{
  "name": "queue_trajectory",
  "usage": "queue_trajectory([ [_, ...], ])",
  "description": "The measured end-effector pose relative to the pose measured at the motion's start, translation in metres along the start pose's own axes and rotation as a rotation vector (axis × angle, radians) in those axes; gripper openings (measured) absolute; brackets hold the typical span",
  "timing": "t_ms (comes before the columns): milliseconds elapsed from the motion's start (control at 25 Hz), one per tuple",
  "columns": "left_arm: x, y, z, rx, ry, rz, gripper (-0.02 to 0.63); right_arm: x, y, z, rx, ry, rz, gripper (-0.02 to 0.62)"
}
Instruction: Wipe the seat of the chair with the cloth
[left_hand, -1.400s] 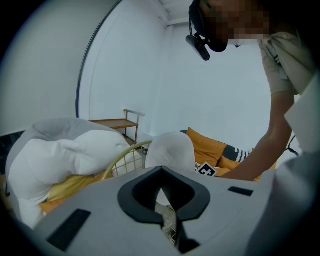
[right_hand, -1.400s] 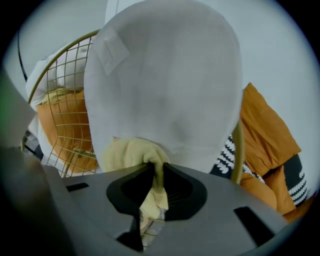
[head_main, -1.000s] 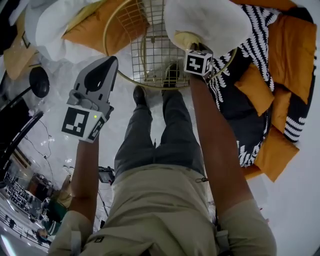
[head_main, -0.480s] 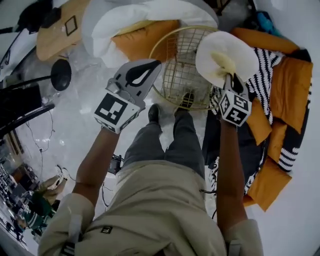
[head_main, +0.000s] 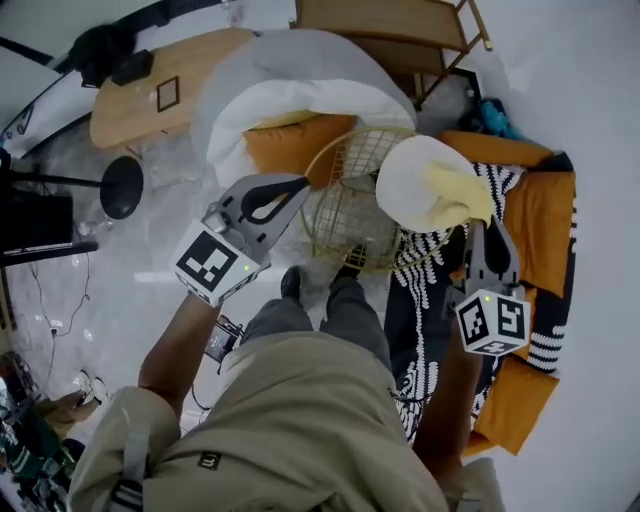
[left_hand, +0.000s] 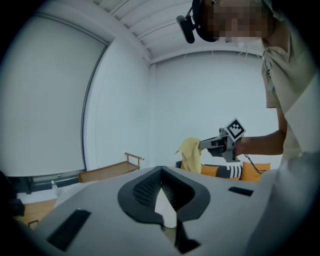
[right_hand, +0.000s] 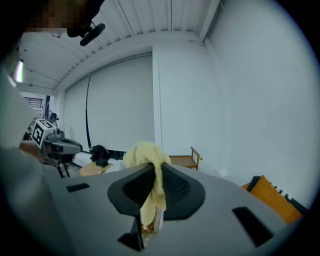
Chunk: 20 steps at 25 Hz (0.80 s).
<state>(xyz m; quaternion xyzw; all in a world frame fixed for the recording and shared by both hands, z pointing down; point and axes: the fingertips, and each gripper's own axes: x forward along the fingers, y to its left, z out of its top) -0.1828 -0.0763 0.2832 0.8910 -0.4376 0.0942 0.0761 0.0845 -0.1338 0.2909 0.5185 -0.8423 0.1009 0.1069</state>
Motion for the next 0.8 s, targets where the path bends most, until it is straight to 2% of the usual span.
queue_trajectory([
  [200, -0.051, -0.005, 0.035, 0.046, -0.056, 0.004, 0.015, -0.05, 0.034, 0.055, -0.009, -0.074, 0.015, 0.052],
  [400, -0.069, -0.026, 0.051, 0.111, -0.075, -0.006, 0.015, -0.098, 0.036, 0.087, -0.032, -0.138, -0.008, 0.052],
  [560, -0.075, -0.042, 0.055, 0.138, -0.061, -0.034, 0.015, -0.126, 0.031, 0.094, -0.039, -0.16, -0.045, 0.052],
  [800, -0.087, -0.087, 0.052, 0.142, -0.064, -0.056, 0.015, -0.18, 0.018, 0.082, -0.018, -0.182, -0.072, 0.052],
])
